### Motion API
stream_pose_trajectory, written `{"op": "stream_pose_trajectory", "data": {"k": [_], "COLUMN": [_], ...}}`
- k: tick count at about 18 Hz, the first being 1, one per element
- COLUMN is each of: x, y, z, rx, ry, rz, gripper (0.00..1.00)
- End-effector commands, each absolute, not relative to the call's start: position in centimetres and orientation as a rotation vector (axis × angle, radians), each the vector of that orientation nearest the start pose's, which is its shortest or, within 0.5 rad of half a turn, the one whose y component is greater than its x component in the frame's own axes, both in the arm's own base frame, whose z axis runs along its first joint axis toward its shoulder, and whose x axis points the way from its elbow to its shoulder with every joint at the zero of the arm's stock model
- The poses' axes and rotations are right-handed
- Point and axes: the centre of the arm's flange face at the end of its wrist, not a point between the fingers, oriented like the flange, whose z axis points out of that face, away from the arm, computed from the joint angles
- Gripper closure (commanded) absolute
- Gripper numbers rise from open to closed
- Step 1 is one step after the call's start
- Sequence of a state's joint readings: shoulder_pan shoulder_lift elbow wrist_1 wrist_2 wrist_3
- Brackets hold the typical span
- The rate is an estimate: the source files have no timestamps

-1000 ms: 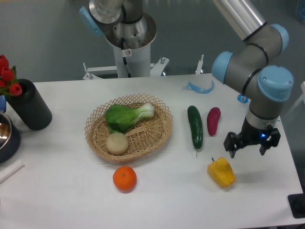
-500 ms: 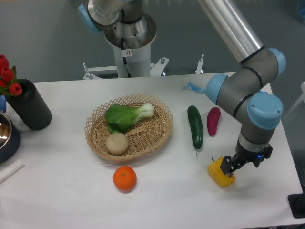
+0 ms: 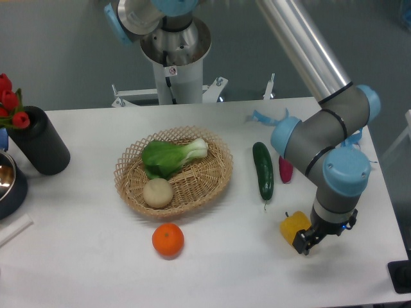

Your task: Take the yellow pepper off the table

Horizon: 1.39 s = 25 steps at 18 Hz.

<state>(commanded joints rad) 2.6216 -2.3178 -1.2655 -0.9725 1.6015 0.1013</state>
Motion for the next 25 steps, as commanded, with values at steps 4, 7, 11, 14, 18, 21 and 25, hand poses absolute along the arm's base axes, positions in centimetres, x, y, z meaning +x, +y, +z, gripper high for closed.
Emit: {"op": "stream_pose_trajectory", "data": {"k": [4, 7, 11, 14, 18, 21, 25], "x": [-59.2, -59.3, -58.5, -58.4, -58.4, -58.5, -58.4], "y": [49.1, 49.1, 49.6, 49.6, 49.5, 49.3, 49.0], "z": [21.9, 21.3, 20.3, 20.3, 20.7, 21.3, 21.7], "rx": [-2.690, -2.700, -2.721, -2.725, -2.728, -2.721, -2.724], "ry": [-1.381, -1.378, -1.363, -1.359, -1.342, -1.341, -1.326], "rz": [0.162, 0.158, 0.147, 0.147, 0.141, 0.142, 0.139], "gripper": [0.00, 0.00, 0.00, 0.01, 0.48, 0.62, 0.74]}}
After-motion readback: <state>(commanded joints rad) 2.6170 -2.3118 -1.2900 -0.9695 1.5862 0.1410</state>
